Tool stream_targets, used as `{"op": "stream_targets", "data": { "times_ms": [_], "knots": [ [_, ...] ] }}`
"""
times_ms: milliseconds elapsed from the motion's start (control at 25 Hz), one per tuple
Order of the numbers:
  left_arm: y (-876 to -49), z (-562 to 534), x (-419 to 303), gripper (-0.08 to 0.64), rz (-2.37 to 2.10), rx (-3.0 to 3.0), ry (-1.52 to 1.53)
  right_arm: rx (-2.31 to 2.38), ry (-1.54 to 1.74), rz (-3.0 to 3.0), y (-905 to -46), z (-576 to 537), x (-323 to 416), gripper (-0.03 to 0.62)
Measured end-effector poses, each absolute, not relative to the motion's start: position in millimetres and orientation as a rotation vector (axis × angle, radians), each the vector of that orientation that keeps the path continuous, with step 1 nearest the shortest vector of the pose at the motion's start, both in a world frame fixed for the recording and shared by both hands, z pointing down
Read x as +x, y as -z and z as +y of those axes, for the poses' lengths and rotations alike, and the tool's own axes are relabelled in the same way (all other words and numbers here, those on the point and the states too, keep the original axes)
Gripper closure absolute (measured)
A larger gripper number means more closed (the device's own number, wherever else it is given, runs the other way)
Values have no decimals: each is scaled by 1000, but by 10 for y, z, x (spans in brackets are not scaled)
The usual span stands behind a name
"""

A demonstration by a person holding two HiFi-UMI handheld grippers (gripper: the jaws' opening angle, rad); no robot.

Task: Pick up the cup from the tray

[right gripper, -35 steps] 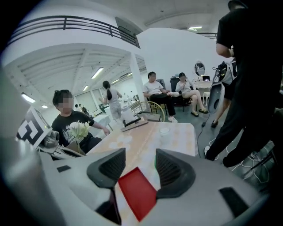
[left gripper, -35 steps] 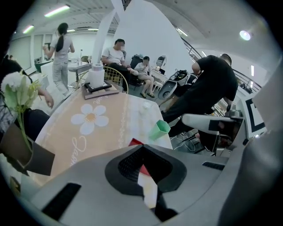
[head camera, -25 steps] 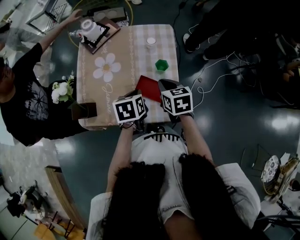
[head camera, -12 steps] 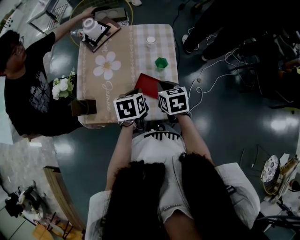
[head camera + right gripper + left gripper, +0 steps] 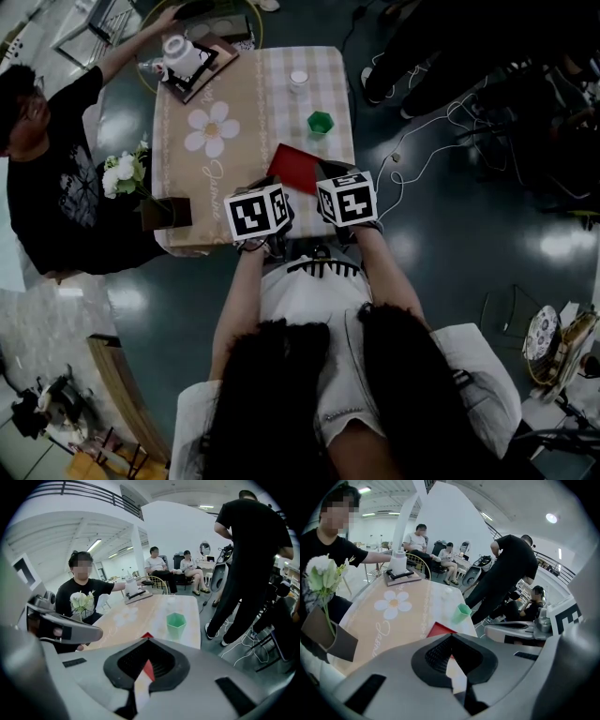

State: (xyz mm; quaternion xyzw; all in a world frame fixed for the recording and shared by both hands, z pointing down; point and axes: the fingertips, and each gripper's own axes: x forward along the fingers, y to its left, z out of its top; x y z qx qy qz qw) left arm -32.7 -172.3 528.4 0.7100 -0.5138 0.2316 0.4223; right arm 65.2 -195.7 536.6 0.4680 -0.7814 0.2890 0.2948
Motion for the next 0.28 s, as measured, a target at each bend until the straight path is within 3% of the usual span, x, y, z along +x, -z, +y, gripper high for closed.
{"op": "stream_targets", "data": {
  "times_ms": [280],
  "knots": [
    [-5274, -1674, -331, 552, -1284, 1778, -580, 1242, -764, -2075, -5362, -1909, 645, 583]
  ]
}}
